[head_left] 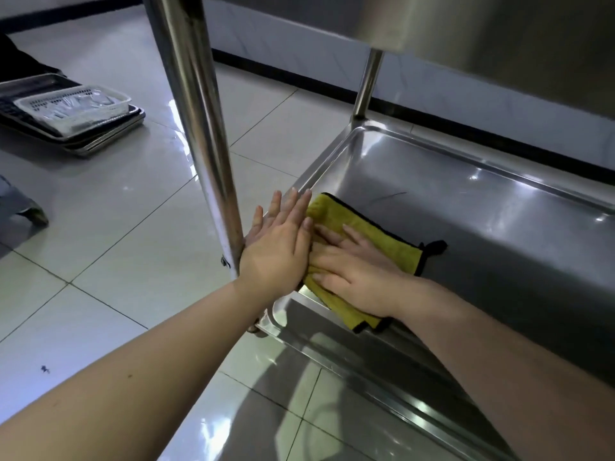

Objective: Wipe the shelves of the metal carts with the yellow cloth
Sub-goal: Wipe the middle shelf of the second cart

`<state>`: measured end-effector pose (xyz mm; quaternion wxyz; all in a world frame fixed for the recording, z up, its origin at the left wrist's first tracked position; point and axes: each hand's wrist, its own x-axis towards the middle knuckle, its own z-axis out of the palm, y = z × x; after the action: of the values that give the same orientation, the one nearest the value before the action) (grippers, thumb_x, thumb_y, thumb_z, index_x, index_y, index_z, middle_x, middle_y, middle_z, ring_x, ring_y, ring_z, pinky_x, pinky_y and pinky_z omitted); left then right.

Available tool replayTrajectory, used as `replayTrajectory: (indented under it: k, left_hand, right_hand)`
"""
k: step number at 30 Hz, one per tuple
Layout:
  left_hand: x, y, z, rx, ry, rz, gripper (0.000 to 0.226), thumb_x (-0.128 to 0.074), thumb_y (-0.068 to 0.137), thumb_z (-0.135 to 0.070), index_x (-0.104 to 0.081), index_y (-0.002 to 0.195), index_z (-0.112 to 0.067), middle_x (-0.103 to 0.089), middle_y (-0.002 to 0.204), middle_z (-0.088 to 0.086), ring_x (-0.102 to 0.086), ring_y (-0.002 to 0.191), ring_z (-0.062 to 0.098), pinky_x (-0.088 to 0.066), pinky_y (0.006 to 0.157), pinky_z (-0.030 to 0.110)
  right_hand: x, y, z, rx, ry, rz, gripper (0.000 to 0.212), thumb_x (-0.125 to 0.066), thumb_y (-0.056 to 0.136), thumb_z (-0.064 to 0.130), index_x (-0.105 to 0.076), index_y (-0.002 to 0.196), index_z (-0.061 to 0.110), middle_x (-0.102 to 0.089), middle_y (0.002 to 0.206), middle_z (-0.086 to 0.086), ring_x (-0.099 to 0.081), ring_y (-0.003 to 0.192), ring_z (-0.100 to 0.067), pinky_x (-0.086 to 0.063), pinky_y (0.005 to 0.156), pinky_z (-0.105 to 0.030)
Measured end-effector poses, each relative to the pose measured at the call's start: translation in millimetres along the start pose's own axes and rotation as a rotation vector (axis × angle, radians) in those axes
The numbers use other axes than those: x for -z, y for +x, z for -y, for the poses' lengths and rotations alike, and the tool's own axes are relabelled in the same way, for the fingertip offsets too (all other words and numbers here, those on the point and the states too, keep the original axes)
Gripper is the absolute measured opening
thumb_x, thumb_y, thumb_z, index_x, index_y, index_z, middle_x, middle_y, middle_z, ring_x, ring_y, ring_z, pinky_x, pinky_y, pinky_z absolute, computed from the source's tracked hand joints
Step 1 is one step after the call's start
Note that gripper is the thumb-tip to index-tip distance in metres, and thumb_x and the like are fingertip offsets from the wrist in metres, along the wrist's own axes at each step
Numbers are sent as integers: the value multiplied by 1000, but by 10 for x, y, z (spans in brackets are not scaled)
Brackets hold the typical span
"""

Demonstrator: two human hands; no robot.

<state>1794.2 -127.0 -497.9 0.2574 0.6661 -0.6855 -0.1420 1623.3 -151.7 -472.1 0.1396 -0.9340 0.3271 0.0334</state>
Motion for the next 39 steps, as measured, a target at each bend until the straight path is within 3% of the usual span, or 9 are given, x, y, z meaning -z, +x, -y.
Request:
replayTrajectory:
  k: [5,10,14,18,21,25,30,34,39]
  left_hand:
    - [106,36,-32,39,-155,166,48,-14,103,-50,-41,143,-45,-31,155,-22,-6,147,-2,12,119,35]
    - [99,-22,-125,-58,114,123,47,-29,103,-46,-38,148,-35,-26,160,-6,-5,151,15,14,118,48]
    - [81,8,-403,-305,277,96,44,-42,102,-23,-43,146,-23,-27,160,1,-14,150,22,3,120,34]
    - [1,5,-470,-301,101,250,42,-36,105,-26,-43,147,-21,-35,156,0,-25,147,15,-17,117,27]
    - [-1,-45,-338,-329,158,291,49,-24,105,-38,-37,150,-23,-31,158,-2,-21,148,17,-13,121,31]
    - [65,-206,-220,-322,282,266,70,1,93,-52,-30,152,-31,-24,160,-8,-18,149,16,-7,122,35]
    - [135,-466,-51,-303,279,155,61,-11,100,-44,-46,146,-24,-42,151,0,-35,143,21,-21,119,40]
    - [196,-679,74,-346,251,100,58,-17,102,-45,-46,145,-21,-42,152,2,-33,144,23,-23,119,44]
    - [289,-887,286,-428,9,26,62,-55,92,-50,-49,143,-14,-40,153,9,-27,146,26,-24,118,46]
  right_hand:
    - [-46,-284,228,-62,19,-28,51,-33,103,40,-22,153,38,-15,161,18,3,150,-8,7,121,-42]
    - [-154,-477,482,-315,-120,-125,53,-28,101,52,-14,152,44,-9,162,20,-3,151,-26,-4,118,-59]
    - [-348,-579,559,-407,-85,-244,50,-34,98,53,-38,144,34,-30,157,4,-19,146,-35,-8,117,-61]
    - [-402,-591,469,-378,-1,-333,59,-34,88,62,-60,124,23,-52,140,-2,-35,139,-34,-12,116,-63]
    - [-458,-624,471,-331,-84,-316,64,-39,85,63,-58,130,21,-54,140,-5,-40,137,-38,-22,112,-65]
    - [-574,-651,457,-203,-235,-455,42,-46,95,39,-58,131,19,-58,136,-6,-50,129,-35,-34,106,-62]
    - [-630,-617,532,-26,-329,-650,39,-57,87,11,-65,124,18,-64,129,-3,-59,119,-30,-41,105,-52]
    - [-617,-614,644,24,-266,-638,39,-49,89,15,-66,124,22,-64,129,0,-59,119,-28,-45,100,-48]
    - [-746,-825,617,-250,-385,-504,91,-77,69,15,-33,147,34,-42,132,-16,-44,121,-39,-31,110,-55]
